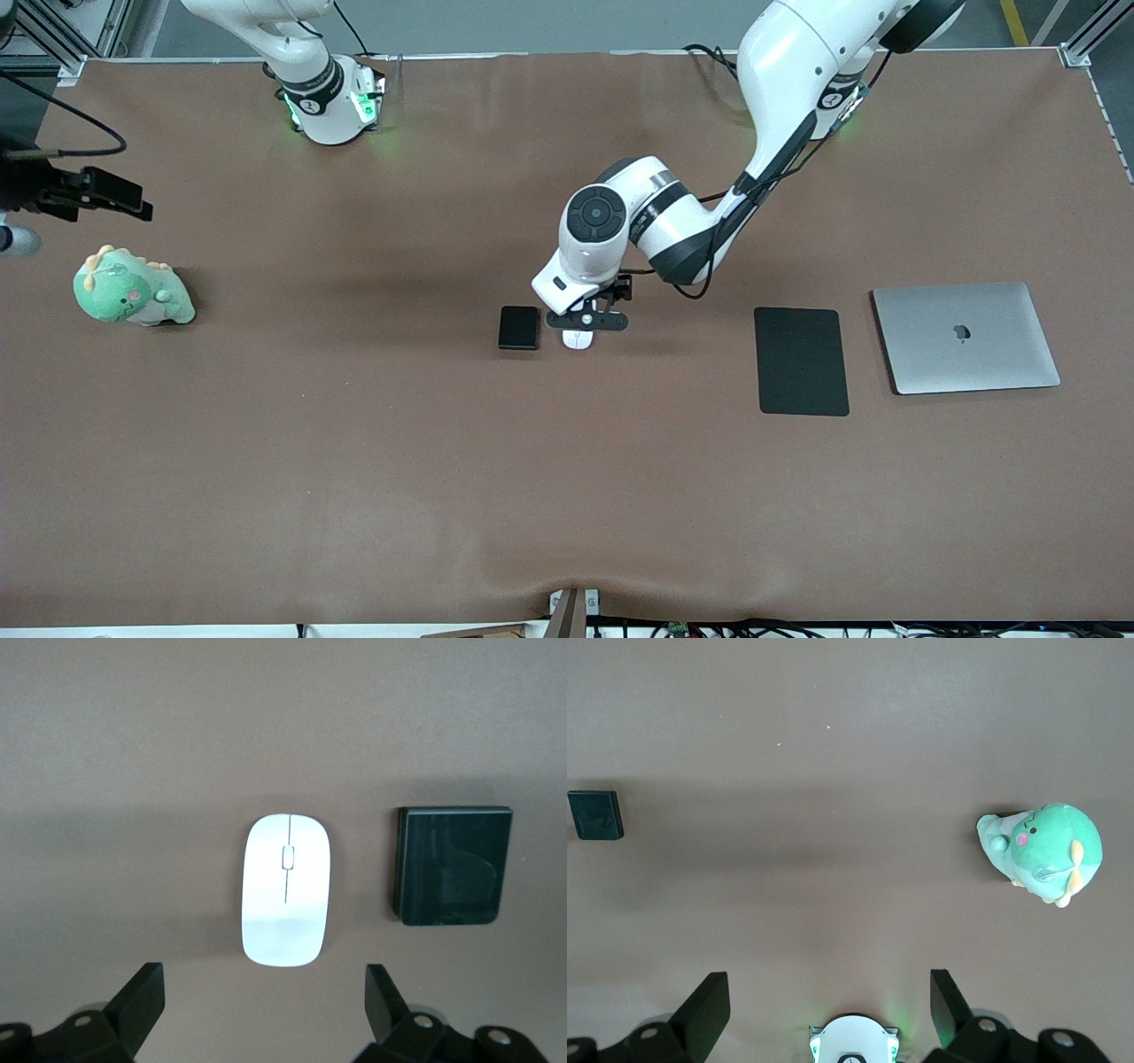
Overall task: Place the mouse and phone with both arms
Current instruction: 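Grasp the white mouse with the left gripper while the right gripper reaches the phone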
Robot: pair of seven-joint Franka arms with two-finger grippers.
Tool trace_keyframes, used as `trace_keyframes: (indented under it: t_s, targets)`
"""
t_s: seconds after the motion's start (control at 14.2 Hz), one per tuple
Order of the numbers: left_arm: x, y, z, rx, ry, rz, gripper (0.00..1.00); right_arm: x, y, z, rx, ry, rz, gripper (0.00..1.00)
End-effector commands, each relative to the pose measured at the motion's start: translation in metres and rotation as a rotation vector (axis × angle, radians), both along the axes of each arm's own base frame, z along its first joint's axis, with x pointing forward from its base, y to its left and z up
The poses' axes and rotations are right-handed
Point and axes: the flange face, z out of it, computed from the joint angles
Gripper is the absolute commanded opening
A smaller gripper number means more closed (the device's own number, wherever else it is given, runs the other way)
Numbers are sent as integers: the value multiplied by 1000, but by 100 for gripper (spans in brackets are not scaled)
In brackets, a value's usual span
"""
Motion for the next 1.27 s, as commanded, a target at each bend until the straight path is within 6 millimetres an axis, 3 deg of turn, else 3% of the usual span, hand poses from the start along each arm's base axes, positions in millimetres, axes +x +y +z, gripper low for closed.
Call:
trace_keyframes:
  t_s: [0.0,0.35,0.84,1.2]
  targets:
    - [-3,-13,-10,4,-46,26,100,9,-2,-12,-3,22,11,100]
    - [-4,-17,-38,5,-70,-1,100,17,4,-24,6,39,18,100]
    - [3,-12,-73,-1,-92,7,100,38,35,-51,78,33,36,100]
    - [-3,-17,-90,-4,-108,6,100,51,45,-74,116,43,34,100]
